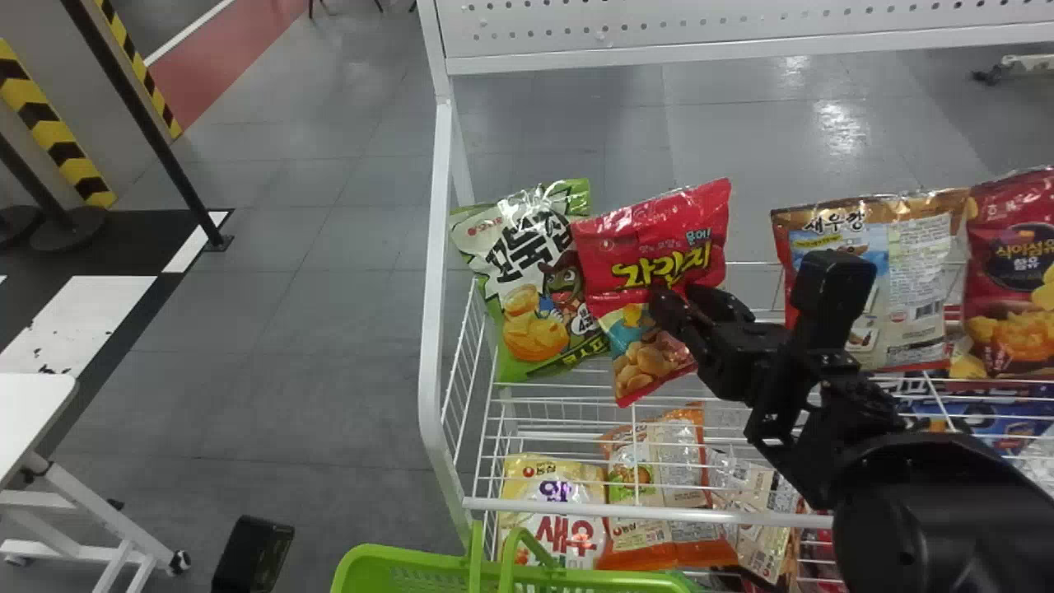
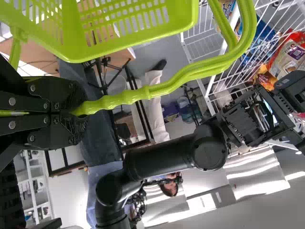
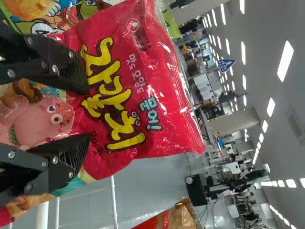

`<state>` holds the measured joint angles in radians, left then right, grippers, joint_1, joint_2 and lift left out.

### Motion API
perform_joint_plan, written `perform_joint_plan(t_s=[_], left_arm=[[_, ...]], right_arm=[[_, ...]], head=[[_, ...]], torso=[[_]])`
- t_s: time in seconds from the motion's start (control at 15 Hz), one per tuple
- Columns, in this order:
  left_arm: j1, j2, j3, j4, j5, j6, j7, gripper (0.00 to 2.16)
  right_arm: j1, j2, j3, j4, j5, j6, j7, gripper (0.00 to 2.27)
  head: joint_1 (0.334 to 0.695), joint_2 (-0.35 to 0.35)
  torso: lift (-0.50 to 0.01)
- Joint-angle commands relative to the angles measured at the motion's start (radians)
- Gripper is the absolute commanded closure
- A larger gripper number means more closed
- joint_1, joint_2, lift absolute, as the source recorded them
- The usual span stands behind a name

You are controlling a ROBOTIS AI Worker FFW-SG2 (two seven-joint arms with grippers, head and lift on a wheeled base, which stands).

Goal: Hold basket handle with left hand then pick Jagalchi snack with right hand and place into basket

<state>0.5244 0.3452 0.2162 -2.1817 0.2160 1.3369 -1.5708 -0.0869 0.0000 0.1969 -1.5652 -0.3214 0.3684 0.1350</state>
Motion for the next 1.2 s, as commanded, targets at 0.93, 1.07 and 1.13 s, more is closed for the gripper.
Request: perform_joint_plan(t_s=[0.93,1.07,1.13], left_arm=[[-0.009,0.008,0.002,0.014,0.017,-0.003,-0.01,2.15],[-0.009,0.006,0.002,0.014,0.017,-0.003,-0.01,2.15],[-0.011,0.008,0.0,0.014,0.017,-0.003,-0.01,2.15]], right_arm=[[0.188,0.001,-0.086,-0.395,-0.007,0.235,-0.009,2.24],[0.213,0.001,-0.103,-0.475,-0.021,0.386,-0.009,2.24],[0.23,0.001,-0.12,-0.526,-0.036,0.441,-0.009,2.24]], head=[[0.695,0.105],[0.695,0.107],[0.695,0.113]], torso=[[-0.009],[-0.009],[-0.009]])
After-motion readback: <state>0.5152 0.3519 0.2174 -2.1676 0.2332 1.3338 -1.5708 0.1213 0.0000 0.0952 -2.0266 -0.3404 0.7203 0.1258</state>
